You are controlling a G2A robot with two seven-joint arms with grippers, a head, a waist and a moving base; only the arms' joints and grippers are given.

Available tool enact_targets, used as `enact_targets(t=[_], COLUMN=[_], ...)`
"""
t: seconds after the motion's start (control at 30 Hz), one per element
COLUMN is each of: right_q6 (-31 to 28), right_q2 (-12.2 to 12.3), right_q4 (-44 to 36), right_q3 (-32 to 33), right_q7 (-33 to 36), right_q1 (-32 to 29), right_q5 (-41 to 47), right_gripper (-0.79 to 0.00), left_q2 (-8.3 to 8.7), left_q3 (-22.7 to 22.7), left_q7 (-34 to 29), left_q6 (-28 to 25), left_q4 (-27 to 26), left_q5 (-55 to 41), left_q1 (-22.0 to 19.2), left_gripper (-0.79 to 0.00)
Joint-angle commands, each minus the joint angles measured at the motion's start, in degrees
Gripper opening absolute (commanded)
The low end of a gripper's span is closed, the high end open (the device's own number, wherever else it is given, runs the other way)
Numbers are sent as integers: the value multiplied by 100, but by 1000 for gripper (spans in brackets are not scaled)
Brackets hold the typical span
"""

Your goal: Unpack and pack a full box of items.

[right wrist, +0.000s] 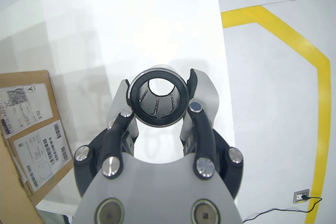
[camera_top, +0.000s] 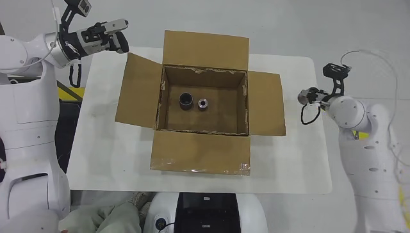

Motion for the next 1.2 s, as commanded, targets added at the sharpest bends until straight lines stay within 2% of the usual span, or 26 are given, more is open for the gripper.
enact_targets(t=[0.0, 0.53, 0.57, 0.6, 0.77, 0.87, 0.93, 1.0, 1.17], right_q6=[28, 157, 179, 187, 177, 178, 171, 177, 187], right_q2=[-9, -60, -62, -65, -76, -80, -81, -81, -75], right_q4=[137, 910, 936, 958, 1101, 1153, 1172, 1178, 1130], right_q3=[-37, -300, -318, -336, -412, -442, -458, -470, -465], right_q7=[-62, -495, -517, -536, -566, -575, -573, -568, -537], right_q1=[22, 256, 264, 275, 334, 359, 365, 365, 347], right_q5=[49, 169, 143, 142, 148, 155, 154, 143, 151], right_gripper=[-785, -785, -773, -717, -702, -625, -486, -431, -403], left_q2=[0, 0, 0, 0, 0, 0, 0, 0, 0], left_q3=[0, 0, 0, 0, 0, 0, 0, 0, 0], left_q7=[0, 0, 0, 0, 0, 0, 0, 0, 0], left_q6=[0, 0, 0, 0, 0, 0, 0, 0, 0], left_q4=[0, 0, 0, 0, 0, 0, 0, 0, 0], left_q5=[0, 0, 0, 0, 0, 0, 0, 0, 0], left_q1=[0, 0, 0, 0, 0, 0, 0, 0, 0], left_gripper=[0, 0, 0, 0, 0, 0, 0, 0, 0])
